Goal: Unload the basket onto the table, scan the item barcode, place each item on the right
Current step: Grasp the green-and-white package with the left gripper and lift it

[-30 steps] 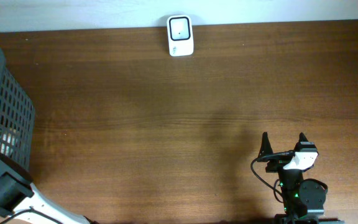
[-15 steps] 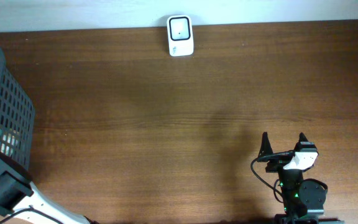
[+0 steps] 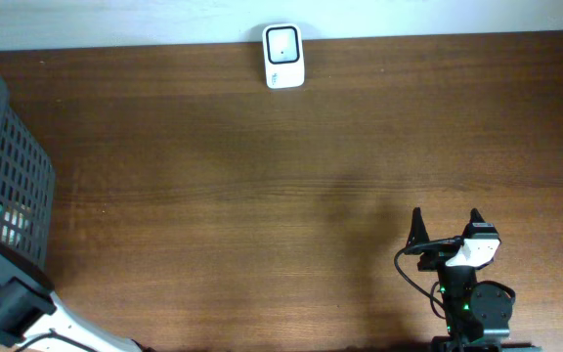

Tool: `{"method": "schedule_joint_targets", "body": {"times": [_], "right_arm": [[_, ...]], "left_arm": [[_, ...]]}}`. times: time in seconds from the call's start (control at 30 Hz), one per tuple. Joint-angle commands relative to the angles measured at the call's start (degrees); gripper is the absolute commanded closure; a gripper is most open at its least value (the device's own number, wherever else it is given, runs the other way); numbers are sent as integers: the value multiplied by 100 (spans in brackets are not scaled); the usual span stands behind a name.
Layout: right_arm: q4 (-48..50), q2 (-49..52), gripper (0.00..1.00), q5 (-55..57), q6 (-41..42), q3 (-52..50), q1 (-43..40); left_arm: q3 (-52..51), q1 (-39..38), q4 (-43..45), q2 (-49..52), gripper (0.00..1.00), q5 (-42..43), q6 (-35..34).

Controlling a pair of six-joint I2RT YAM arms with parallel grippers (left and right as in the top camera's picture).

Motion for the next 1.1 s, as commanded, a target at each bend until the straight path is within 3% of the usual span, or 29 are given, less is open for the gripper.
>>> {"method": "schedule_joint_targets", "body": {"times": [0.0,0.2,0.4,0.53,0.7,0.87,1.07], "right_arm": [[-28,-37,2,66,35,-31,42],[-28,-37,2,66,35,-31,42],[-28,-37,2,66,37,-31,42],[-28,-37,2,66,35,-31,42],[-28,-37,2,66,37,-31,42],[-28,-37,2,66,37,-31,42],[-28,-39,2,66,37,-31,42]], "left_arm": [[120,-31,70,-844,100,-20,-564],[140,-37,354,-2146,100,-17,-1191],[140,-299,472,-3589,100,179,-1224],[140,-1318,468,-4444,100,177,-1217],[140,-2942,426,-4671,100,175,-1080],[120,-4955,-122,-4256,100,168,-798],[94,-6620,-850,-3150,100,-389,-483]]}}
